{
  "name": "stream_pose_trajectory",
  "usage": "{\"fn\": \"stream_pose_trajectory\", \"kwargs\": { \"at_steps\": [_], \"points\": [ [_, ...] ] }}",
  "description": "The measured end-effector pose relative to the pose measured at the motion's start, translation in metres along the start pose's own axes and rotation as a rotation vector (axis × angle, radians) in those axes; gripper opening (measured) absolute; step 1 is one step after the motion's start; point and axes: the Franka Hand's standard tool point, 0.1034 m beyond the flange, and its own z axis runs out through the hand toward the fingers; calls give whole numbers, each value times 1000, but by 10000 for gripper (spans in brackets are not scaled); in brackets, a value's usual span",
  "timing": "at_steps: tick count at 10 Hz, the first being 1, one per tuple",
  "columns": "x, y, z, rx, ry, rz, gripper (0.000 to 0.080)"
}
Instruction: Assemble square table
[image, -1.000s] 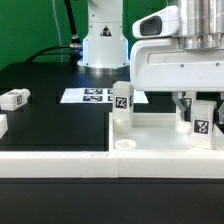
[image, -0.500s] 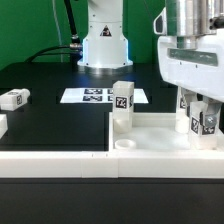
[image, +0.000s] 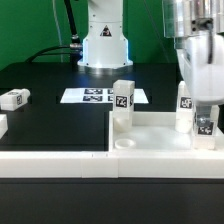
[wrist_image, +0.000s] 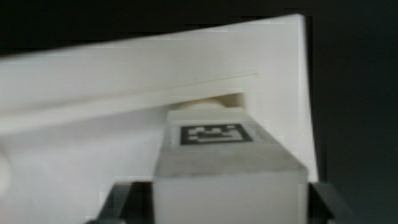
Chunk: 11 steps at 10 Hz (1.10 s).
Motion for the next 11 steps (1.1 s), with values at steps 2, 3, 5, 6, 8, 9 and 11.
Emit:
{"fn": "stream_pose_trajectory", "kwargs": {
  "at_steps": [2,3,5,6,8,9,11],
  "points": [
    [3,1,-1,50,-34,200,294],
    [5,1,-1,57,-35,221,296],
    [7,2,-2,58,-26,209,308],
    [6,2,-1,57,-26,206,308],
    [7,1,-4,61,-25,147,487],
    [13,-3,-17,74,-27,73,616],
    [35,-10,-45,104,-20,10,647]
  ]
}}
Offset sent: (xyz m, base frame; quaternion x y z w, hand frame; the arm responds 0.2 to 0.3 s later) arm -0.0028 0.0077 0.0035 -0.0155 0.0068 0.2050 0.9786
